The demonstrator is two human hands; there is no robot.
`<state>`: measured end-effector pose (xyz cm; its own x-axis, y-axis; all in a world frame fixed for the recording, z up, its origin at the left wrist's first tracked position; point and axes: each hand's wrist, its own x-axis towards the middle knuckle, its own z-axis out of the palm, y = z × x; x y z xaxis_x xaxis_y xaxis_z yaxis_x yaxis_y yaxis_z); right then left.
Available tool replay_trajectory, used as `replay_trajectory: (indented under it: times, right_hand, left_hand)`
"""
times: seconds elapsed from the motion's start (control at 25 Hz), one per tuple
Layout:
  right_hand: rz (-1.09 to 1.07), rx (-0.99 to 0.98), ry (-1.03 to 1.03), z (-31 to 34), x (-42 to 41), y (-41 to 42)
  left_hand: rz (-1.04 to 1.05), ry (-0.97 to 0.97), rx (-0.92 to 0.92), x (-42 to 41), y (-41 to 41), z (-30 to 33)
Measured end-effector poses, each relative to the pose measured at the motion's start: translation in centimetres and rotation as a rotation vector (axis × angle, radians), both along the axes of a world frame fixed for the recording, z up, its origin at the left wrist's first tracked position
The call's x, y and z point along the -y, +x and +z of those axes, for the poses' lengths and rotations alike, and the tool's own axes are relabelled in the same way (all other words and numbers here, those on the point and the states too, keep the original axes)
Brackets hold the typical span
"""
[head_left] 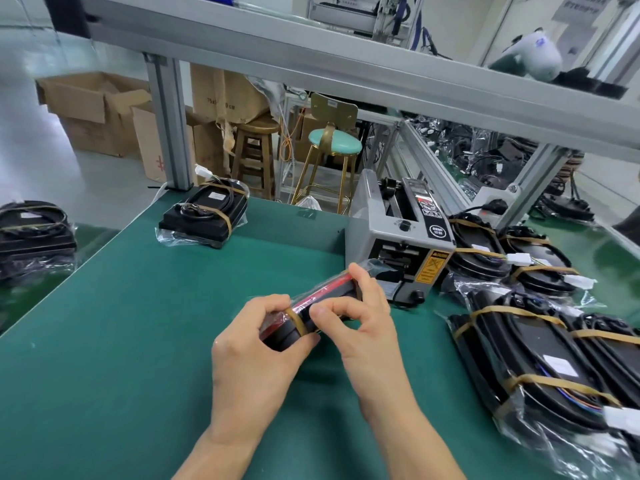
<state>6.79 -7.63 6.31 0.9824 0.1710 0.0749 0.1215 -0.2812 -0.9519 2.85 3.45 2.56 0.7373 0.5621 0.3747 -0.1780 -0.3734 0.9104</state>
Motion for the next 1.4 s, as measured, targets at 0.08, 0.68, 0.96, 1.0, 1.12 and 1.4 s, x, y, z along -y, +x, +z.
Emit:
replay_trajectory:
  times: [0.08,0.68,0.96,1.0,1.12,1.4]
  right_hand:
    - [0.0,0.004,-0.011,0.0,-0.1,0.0]
    - [-0.123,0.119,-0.001,-1.1,-1.1,-0.1]
    - [-0.2,0.18,0.061,-2.1,-1.8,-0.3]
    - [-0.221,0.183,0.109,-2.3,-1.8,-0.2]
    - [-0.251,0.159,0.264,-2.5,-1.7,0.0]
    - [-0.144,0.18,0.131,-2.3,-2.0,0.1]
  left_hand:
    - [0.003,-0.011,0.003,0.1,0.0,0.0]
    - [-0.002,-0.009,-0.004,0.2,0.0,0.2]
    - [0.002,-0.004,0.011,0.1,0.1,0.2]
    - [0.002,-0.008,0.006,0.1,0.1,0.1]
    - [0.008,0.0,-0.002,0.2,-0.1,0.0]
    - [0.03,-0.016,-0.027,0.1,0.1,0.3]
